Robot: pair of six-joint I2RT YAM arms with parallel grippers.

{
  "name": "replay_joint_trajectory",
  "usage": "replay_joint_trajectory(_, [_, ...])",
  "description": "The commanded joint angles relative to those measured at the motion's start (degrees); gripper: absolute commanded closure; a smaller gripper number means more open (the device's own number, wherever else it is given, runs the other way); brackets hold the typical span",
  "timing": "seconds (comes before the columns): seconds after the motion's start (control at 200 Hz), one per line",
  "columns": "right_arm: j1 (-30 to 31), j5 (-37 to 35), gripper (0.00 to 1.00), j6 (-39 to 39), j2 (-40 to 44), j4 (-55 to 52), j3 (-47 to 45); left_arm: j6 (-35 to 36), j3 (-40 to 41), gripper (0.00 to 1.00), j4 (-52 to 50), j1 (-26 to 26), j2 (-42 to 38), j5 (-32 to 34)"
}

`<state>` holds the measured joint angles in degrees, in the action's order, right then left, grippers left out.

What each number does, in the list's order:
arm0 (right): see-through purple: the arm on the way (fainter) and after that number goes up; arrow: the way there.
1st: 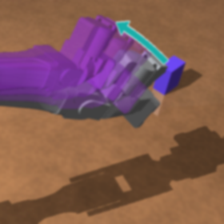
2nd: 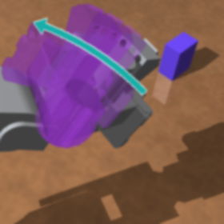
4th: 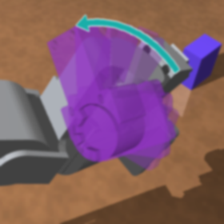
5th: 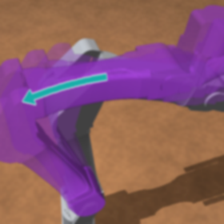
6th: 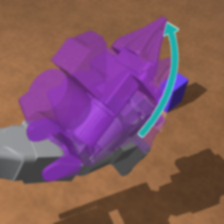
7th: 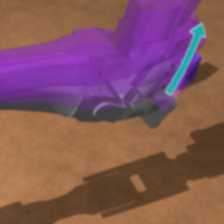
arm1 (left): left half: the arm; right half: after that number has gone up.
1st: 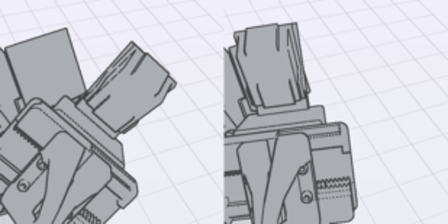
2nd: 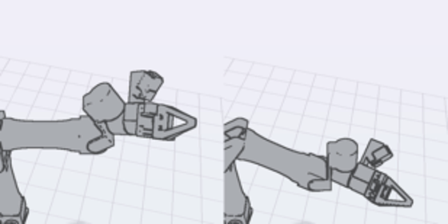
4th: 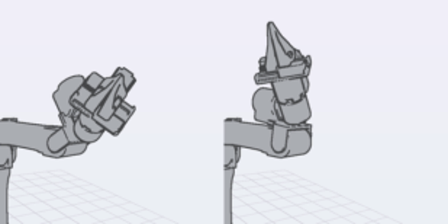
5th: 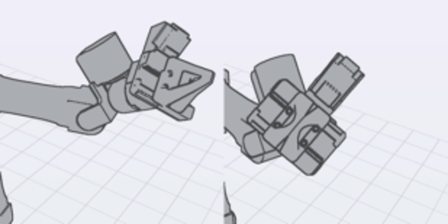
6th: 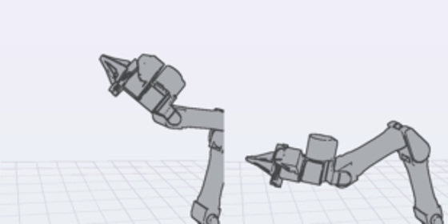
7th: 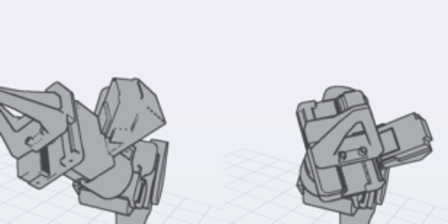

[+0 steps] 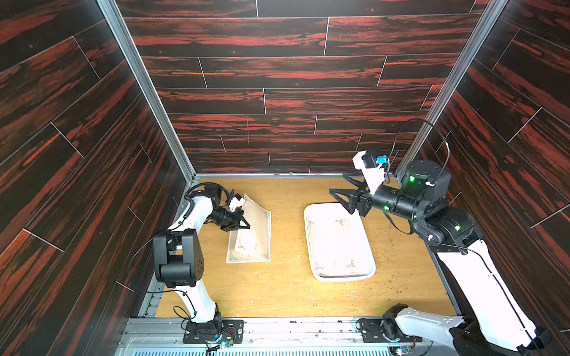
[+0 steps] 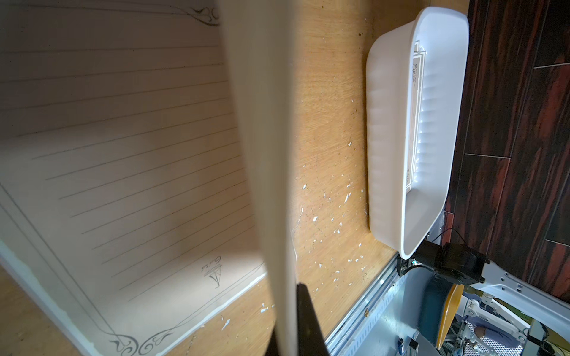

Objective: Take out the stationery paper from the storage box
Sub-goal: Place the stationery paper at the center of the board.

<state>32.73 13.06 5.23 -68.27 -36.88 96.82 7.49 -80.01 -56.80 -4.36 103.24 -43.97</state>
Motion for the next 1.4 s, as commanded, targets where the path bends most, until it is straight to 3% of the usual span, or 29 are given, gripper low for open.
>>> replay_joint_trajectory(0.0, [-0.09, -0.81, 0.29, 0.62, -0.41, -1.17, 1.58, 0.16, 1.26, 1.00, -0.42, -0.91, -2.10, -1.43])
replay_joint_trajectory(0.271, [-0.04, -0.32, 0.29, 0.46, -1.41, -2.31, 2.88, 1.13, -0.81, 1.00, -2.79, -1.09, 1.39, 5.37])
replay_joint_trajectory(0.376, [-0.04, -0.53, 0.29, 0.65, -1.77, -3.25, 3.62, 1.30, -1.98, 1.00, -3.36, -1.11, 3.20, 5.13])
replay_joint_trajectory(0.616, [-0.04, -0.46, 0.29, 0.32, -1.79, -4.73, 4.35, -1.75, -1.74, 1.00, -1.89, -1.30, 4.69, 12.27])
replay_joint_trajectory(0.777, [0.03, -0.56, 0.29, 0.25, -1.69, -4.95, 4.26, -3.84, -0.67, 0.98, 0.42, -1.44, 5.39, 13.27])
replay_joint_trajectory(0.922, [0.01, -0.23, 0.29, -0.05, -1.87, -4.95, 4.26, -5.47, -0.18, 0.93, 1.64, -1.44, 6.23, 17.04])
replay_joint_trajectory(1.127, [0.01, -0.23, 0.29, -0.05, -1.87, -5.30, 4.53, -5.49, -0.15, 0.73, 1.51, -1.44, 7.06, 17.77])
replay_joint_trajectory(1.398, [0.04, -0.49, 0.29, -0.16, -1.21, -5.90, 4.79, -7.02, -0.15, 0.62, 1.17, -1.45, 7.61, 27.27])
